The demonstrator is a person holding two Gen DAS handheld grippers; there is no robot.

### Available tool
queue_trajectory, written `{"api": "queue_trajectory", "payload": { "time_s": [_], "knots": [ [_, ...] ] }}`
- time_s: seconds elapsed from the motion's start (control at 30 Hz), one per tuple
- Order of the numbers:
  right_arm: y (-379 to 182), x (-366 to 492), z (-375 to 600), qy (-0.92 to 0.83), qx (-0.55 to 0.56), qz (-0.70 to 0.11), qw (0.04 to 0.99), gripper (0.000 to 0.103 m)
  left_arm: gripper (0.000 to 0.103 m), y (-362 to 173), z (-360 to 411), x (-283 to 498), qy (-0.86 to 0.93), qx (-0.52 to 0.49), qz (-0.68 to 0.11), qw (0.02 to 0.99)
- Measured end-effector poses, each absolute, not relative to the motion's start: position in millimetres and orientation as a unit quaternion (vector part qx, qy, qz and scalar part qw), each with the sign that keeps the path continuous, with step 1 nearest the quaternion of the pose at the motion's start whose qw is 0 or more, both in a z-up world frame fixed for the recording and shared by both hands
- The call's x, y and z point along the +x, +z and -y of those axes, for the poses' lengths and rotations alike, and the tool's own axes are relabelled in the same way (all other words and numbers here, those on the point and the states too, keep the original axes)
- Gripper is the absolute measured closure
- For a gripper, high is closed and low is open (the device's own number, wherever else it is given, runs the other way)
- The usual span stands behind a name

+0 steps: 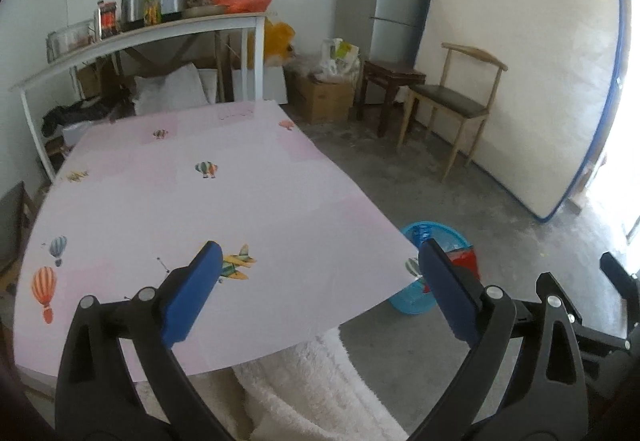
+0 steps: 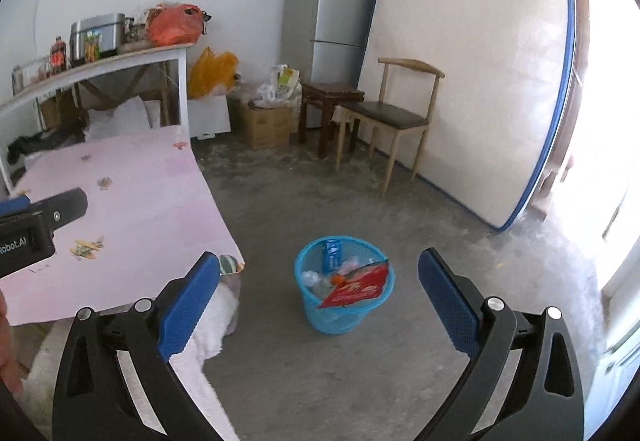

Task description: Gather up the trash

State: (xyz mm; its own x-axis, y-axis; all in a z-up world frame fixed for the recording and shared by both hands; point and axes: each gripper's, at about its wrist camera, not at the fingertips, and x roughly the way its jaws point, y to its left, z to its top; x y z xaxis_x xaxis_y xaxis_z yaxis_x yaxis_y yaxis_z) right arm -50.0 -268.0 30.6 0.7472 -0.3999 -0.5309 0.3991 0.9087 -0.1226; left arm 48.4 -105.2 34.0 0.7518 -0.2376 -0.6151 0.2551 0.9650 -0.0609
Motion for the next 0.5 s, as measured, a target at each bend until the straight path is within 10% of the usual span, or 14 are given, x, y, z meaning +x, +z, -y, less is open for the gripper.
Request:
{"api": "queue_trajectory", "payload": {
  "time_s": [0.5],
  "knots": [
    [3.8,-35.1,287.6,-0.225,0.030,-0.337,0.914,0.006,0.009,10.3,129.9,56.4,-0.102,0.058,-0.380,0.918]
  ]
}}
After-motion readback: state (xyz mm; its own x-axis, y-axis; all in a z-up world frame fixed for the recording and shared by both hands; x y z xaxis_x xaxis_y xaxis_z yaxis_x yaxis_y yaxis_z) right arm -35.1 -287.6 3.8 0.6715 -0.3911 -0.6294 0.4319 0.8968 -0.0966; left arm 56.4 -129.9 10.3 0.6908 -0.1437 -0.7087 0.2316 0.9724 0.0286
